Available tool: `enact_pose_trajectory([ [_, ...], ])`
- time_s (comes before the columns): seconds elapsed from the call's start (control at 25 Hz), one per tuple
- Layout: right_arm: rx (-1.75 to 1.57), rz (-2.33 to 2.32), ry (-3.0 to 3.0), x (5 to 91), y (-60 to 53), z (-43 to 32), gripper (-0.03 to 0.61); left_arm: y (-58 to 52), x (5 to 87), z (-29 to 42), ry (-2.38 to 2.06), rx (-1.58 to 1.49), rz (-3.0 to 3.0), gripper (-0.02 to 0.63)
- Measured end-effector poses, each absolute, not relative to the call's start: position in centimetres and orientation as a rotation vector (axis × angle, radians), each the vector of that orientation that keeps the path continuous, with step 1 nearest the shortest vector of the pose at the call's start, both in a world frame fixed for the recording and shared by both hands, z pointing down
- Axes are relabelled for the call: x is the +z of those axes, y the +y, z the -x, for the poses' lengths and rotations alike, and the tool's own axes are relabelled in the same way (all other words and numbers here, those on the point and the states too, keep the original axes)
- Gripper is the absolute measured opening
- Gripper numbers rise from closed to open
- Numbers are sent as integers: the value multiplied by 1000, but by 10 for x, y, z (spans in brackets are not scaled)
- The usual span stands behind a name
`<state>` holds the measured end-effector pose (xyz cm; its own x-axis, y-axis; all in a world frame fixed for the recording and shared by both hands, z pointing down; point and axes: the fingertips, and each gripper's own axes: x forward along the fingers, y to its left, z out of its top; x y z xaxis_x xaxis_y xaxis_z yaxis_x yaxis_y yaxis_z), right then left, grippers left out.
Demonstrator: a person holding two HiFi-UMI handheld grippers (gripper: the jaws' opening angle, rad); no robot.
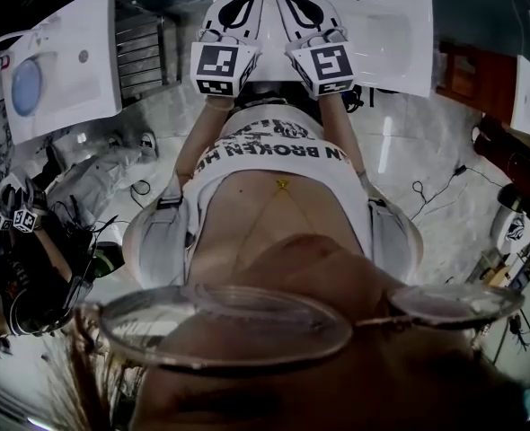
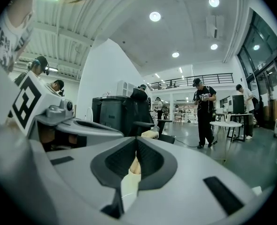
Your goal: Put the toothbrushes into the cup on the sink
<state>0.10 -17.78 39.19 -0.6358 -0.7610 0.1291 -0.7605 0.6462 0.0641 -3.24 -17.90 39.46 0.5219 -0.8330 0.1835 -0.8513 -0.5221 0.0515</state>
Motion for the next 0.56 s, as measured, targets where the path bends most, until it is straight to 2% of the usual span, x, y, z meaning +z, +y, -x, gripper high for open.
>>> enact_pose_trajectory([
  [0.56, 23, -1252, -2713, 394, -180, -2, 28, -182, 399, 30, -1462, 232, -2621, 14],
])
